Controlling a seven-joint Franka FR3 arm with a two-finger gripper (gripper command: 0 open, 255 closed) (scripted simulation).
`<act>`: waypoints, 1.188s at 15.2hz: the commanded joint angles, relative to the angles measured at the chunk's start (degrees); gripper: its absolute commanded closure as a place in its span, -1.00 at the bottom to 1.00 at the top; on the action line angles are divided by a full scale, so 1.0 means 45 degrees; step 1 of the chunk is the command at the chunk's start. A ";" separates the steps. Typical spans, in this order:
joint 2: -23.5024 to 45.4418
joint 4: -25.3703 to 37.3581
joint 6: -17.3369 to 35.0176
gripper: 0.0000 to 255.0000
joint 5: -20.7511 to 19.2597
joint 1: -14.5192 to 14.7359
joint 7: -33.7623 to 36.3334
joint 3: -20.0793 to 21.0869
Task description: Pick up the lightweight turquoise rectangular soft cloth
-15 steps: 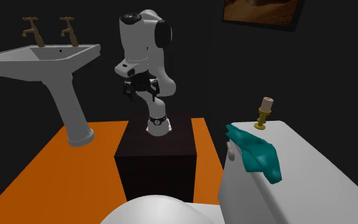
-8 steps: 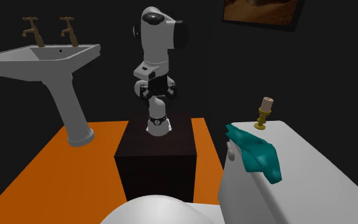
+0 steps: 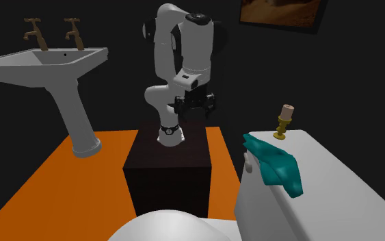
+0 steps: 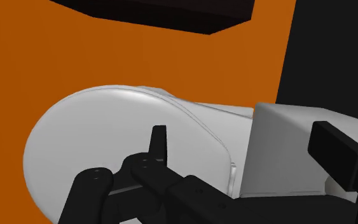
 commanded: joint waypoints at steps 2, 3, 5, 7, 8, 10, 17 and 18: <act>0.0923 0.0889 0.0258 -1.00 0.0113 0.0250 0.0599 0.0545; 0.1263 0.1227 0.0332 -1.00 0.0115 0.0327 0.0795 0.0719; 0.1961 0.1941 0.0457 -1.00 0.0077 0.0477 0.1194 0.1064; 0.2687 0.2708 0.0546 -1.00 -0.0019 0.0632 0.1603 0.1399; 0.3061 0.3114 0.0577 -1.00 -0.0089 0.0714 0.1811 0.1563; 0.3833 0.3971 0.0607 -1.00 -0.0275 0.0893 0.2236 0.1877; 0.5891 0.6046 0.0806 -1.00 -0.0988 0.1486 0.3302 0.2553; 0.5885 0.5867 0.0978 -1.00 -0.0985 0.1486 0.3295 0.2550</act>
